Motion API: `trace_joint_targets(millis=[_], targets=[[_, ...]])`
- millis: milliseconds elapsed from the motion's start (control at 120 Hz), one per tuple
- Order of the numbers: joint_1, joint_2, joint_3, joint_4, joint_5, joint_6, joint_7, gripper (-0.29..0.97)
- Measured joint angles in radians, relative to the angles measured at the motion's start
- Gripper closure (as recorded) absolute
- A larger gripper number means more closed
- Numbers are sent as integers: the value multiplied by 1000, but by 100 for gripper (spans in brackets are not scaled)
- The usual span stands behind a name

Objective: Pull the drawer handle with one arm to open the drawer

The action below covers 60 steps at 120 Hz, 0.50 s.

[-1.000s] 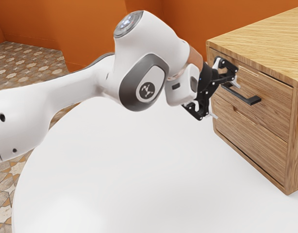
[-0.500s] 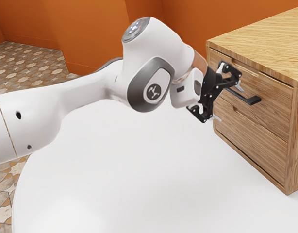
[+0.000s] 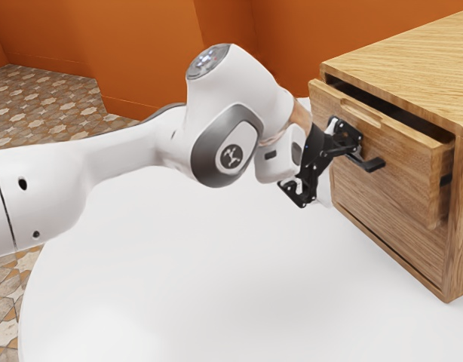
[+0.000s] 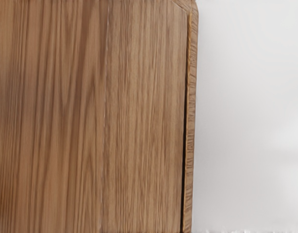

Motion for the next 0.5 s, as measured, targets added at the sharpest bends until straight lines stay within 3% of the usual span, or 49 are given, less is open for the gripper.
trace_joint_targets(millis=[142,175,500], targets=[[11,-101,19,-96,-42,-2,1,5],[13,-125,23,-115,-56,-2,1,15],[-8,-340,107,-319,-142,0,9,21]])
